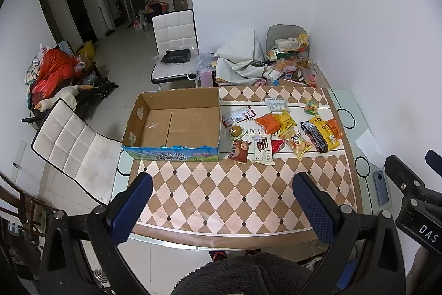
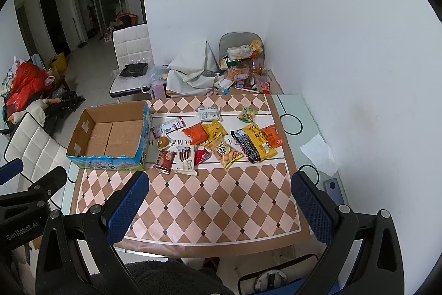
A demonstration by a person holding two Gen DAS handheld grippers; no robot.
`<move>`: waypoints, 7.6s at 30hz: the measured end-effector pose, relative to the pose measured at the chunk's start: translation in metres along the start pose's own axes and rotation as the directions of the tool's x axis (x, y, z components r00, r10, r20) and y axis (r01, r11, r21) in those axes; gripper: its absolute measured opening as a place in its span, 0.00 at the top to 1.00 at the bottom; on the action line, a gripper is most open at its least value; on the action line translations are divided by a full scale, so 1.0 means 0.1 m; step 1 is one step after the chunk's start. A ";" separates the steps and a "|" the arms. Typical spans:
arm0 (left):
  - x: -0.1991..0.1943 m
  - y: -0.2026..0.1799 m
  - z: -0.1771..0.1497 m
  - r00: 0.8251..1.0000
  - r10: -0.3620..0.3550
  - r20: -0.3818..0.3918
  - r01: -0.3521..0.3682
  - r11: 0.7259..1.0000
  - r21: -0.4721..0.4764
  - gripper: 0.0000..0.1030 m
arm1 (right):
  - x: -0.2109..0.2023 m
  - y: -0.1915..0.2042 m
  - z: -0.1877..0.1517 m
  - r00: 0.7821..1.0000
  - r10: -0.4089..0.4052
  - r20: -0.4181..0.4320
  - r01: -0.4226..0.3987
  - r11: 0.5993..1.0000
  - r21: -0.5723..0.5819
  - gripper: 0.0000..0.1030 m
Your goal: Organize snacks
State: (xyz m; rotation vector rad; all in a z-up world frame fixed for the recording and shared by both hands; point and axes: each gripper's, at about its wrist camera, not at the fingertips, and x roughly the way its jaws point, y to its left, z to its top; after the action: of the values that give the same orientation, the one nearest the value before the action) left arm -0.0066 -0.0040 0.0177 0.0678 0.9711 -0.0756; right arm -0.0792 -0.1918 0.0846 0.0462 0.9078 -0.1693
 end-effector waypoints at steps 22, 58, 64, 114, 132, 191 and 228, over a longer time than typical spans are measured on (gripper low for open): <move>-0.05 -0.01 0.04 1.000 -0.005 -0.001 0.005 1.000 -0.002 0.00 | -0.05 -0.03 -0.02 1.000 0.005 0.013 -0.005 1.000 0.003 0.00; 0.41 -0.11 -0.01 0.999 -0.036 -0.005 0.036 0.998 0.041 0.00 | 0.27 -0.18 0.01 0.998 0.048 -0.046 -0.042 0.991 0.129 0.00; 1.20 -0.31 0.21 0.991 -0.061 -0.117 0.075 0.990 0.122 0.00 | 1.08 -0.36 0.04 0.991 0.006 -0.132 0.017 0.985 0.173 0.00; 5.51 -2.31 0.51 0.606 -0.339 -0.719 -0.011 0.901 -0.434 0.22 | 6.84 -1.76 -0.40 0.596 0.164 -0.786 -0.149 0.985 0.093 0.13; 5.61 -2.90 0.63 0.663 -0.076 -0.745 0.056 0.997 -0.052 0.39 | 6.97 -1.84 -0.52 0.579 0.128 -0.805 -0.081 0.992 0.099 0.07; 4.74 2.10 1.50 0.824 -0.113 -0.556 0.096 0.994 -0.060 0.61 | 6.81 2.37 0.44 0.657 0.379 -0.652 -0.342 0.920 0.190 0.14; 4.21 2.27 1.35 0.910 -0.099 -0.403 0.097 0.995 -0.024 0.18 | 6.01 2.79 0.31 0.805 0.193 -0.562 -0.242 0.970 -0.014 0.03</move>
State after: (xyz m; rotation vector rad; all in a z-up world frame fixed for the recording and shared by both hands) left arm 0.3628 0.1952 -0.2488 0.0317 1.3899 -0.1573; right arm 0.3538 0.0036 -0.3785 0.1257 1.4891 0.1099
